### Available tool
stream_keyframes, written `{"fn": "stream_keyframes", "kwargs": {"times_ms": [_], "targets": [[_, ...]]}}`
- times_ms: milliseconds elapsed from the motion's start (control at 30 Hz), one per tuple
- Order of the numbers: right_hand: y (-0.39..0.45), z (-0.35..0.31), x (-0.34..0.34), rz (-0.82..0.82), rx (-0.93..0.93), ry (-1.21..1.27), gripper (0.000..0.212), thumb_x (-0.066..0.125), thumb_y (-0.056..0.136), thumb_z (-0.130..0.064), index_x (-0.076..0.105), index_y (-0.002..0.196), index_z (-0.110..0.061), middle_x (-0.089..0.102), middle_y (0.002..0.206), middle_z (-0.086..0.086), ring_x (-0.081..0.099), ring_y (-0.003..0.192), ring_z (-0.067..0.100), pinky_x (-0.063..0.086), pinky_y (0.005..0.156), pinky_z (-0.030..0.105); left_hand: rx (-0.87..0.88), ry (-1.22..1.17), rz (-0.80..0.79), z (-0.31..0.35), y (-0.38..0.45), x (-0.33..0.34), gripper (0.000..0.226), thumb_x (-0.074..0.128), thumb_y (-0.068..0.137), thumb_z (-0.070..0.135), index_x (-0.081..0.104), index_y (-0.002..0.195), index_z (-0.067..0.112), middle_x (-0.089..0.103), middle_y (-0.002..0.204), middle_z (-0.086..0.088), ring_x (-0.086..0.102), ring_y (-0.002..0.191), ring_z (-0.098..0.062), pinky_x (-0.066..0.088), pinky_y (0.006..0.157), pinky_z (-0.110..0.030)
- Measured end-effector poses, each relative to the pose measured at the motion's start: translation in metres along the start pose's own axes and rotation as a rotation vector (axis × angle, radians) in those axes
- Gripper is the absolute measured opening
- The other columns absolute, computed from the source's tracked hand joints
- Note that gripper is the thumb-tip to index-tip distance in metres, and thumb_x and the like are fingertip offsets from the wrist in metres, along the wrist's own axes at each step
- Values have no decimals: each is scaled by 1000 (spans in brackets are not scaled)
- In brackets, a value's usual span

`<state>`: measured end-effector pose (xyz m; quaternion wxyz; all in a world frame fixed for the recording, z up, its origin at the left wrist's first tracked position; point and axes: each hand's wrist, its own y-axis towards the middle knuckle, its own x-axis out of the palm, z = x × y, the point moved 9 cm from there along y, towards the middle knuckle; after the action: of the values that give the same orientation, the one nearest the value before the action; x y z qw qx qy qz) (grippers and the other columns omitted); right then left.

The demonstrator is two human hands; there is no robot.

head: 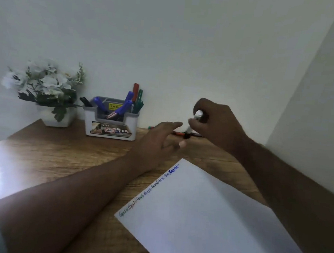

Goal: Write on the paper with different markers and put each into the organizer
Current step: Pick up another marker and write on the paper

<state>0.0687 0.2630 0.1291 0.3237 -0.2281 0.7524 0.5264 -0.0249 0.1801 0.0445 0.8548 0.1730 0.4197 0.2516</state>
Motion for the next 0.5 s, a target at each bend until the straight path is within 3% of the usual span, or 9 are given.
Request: {"fn": "stream_keyframes", "kwargs": {"times_ms": [100, 167, 267, 400, 500], "targets": [[-26, -23, -28, 88, 98, 605, 20, 71, 81, -9, 52, 75, -9, 52, 55, -1, 48, 47, 13, 38, 48, 23, 74, -77, 92, 29, -15, -13, 38, 51, 97, 32, 49, 135, 26, 57, 113, 14, 50, 99, -1, 41, 82, -16], [-42, -32, -25, -7, 161, 835, 19, 68, 82, -8, 50, 77, -4, 54, 53, 4, 48, 43, 17, 35, 44, 25, 97, -56, 164, 43, -30, -24, 27, 52, 98, 20, 58, 124, 23, 60, 94, 16, 54, 85, -7, 44, 73, -21], [-58, -48, -3, -254, 194, 950, 21, 61, 91, -10, 58, 81, 8, 68, 62, 6, 57, 47, 17, 34, 49, 28, 136, 2, 89, 54, -48, -23, 25, 50, 97, 13, 58, 121, 16, 65, 100, 3, 58, 90, -12, 48, 78, -29], [-66, -56, 14, -433, 182, 1007, 32, 49, 97, -13, 70, 82, 6, 68, 71, 18, 58, 56, 29, 45, 51, 30, 217, -127, -29, 71, -66, -30, 16, 51, 98, 21, 63, 104, 12, 63, 81, 10, 58, 75, -4, 44, 65, -12], [-65, -56, 27, -522, 254, 1110, 32, 52, 91, -16, 67, 100, 11, 67, 74, 19, 63, 61, 32, 51, 55, 31, 61, -253, 8, 53, -56, -37, 34, 60, 87, 49, 62, 98, 17, 68, 83, 5, 64, 75, -11, 53, 68, -31]]}}
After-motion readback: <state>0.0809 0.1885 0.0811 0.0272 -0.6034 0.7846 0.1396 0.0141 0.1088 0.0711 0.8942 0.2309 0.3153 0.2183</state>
